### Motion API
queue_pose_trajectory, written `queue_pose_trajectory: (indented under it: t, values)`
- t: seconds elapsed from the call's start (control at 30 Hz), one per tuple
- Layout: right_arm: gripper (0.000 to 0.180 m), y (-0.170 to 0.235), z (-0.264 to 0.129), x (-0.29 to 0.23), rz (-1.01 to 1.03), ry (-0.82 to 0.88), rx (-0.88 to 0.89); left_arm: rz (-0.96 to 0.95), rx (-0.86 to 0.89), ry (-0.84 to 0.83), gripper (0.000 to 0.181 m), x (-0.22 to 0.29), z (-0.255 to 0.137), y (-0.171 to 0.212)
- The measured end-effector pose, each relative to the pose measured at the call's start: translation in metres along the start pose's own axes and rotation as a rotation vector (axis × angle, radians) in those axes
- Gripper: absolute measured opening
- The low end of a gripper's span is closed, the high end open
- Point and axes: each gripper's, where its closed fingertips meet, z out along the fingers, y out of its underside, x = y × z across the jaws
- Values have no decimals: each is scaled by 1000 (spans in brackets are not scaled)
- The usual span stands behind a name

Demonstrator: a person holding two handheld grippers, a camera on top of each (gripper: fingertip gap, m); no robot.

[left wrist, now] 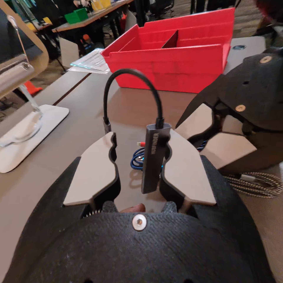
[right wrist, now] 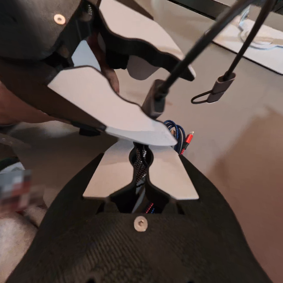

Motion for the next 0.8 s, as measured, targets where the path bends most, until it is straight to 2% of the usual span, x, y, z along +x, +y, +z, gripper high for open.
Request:
queue_pose_trajectory:
  t: [0.03, 0.17, 0.4, 0.5, 0.8]
  values:
    - [7, 1, 1, -2, -28, 20, -6, 16, -24, -16, 56, -1, 1, 4]
    - [7, 7, 7, -7, -63, 60, -54, 67, -140, -51, 36, 2, 8, 23]
    - [7, 7, 7, -2, -18, 55, -53, -1, -174, -87, 35, -6, 10, 27]
    - [7, 6, 9, 0, -53, 74, -54, 72, -188, -133, 35, -10, 11, 27]
    - [6, 1, 10, 4, -157, 151, -21, 111, -182, -182, 34, -22, 10, 26]
